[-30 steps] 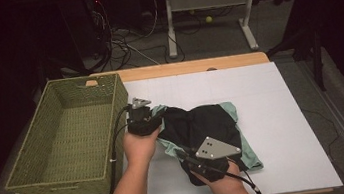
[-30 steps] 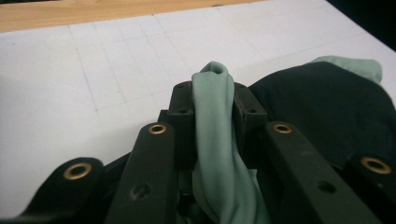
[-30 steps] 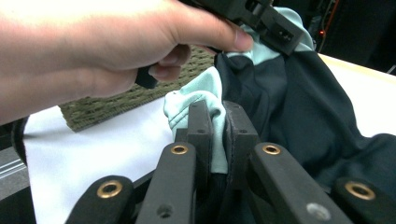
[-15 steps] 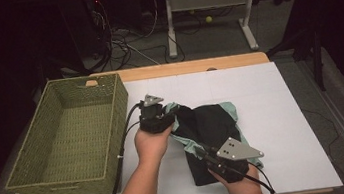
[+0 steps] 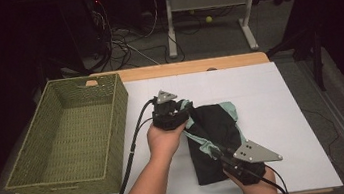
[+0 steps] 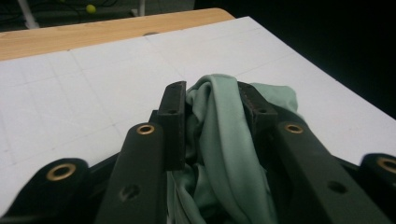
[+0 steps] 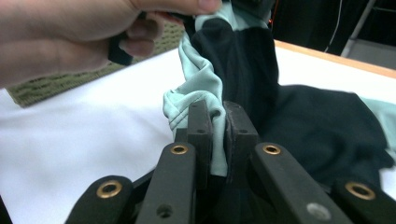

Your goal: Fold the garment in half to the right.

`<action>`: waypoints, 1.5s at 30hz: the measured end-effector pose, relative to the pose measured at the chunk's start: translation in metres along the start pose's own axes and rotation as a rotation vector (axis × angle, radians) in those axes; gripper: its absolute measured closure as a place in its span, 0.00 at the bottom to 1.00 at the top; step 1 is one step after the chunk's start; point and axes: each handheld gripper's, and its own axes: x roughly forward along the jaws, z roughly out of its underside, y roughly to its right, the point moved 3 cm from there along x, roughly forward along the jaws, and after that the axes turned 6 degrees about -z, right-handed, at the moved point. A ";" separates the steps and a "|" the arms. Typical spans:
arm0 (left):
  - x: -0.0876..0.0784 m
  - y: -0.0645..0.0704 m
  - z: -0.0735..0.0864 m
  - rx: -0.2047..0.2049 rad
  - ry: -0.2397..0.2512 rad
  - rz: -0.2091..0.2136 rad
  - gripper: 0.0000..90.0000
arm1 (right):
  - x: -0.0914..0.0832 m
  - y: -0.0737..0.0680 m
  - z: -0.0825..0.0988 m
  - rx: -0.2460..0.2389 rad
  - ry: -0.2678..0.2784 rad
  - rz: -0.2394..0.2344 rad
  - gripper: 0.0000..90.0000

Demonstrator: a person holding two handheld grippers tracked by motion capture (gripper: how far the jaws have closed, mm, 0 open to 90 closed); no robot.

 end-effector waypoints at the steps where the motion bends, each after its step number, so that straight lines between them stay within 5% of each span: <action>1: 0.001 0.002 -0.001 0.002 0.002 0.005 0.70 | -0.002 0.002 0.002 0.000 -0.006 0.005 0.92; 16: 0.016 0.028 -0.006 0.045 0.035 0.051 0.69 | -0.015 0.018 0.019 0.015 0.009 0.053 0.92; 29: 0.029 0.039 -0.013 0.069 0.051 0.110 0.48 | -0.021 0.031 0.027 0.074 0.009 0.065 0.92; 45: 0.001 0.029 -0.027 0.103 0.094 0.123 0.33 | -0.020 0.034 0.031 0.074 -0.003 0.076 0.92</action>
